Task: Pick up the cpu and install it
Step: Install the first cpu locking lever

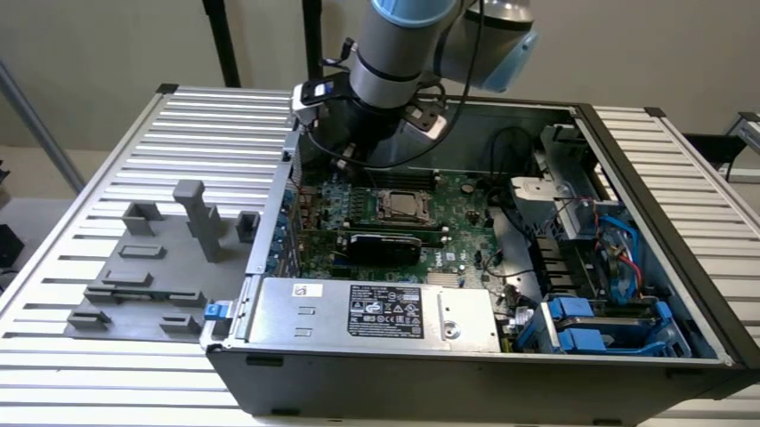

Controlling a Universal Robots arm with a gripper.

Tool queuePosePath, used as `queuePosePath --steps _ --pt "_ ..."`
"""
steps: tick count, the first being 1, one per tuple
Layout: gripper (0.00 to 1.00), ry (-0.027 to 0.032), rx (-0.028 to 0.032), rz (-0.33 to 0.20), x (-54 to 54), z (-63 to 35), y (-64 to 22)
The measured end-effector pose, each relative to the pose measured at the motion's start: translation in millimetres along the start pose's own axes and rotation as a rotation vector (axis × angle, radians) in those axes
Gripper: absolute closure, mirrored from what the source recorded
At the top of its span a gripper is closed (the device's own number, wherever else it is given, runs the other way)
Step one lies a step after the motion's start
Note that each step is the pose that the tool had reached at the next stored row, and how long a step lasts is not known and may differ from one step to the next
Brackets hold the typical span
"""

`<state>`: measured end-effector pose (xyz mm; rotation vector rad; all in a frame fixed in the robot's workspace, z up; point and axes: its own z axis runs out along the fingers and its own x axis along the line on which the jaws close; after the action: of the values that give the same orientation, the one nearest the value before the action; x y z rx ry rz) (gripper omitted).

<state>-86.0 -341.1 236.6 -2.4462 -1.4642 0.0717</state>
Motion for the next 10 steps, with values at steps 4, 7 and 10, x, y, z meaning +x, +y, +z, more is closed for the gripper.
queuePosePath --steps 4,7,10 --pt "0.89 0.0321 0.0099 0.026 -0.5 -0.5 -1.2" --pt "0.89 0.0546 0.0169 0.043 -0.5 -1.0 -1.5" --pt "0.89 0.0747 0.0236 0.057 -0.5 -1.5 -1.7"
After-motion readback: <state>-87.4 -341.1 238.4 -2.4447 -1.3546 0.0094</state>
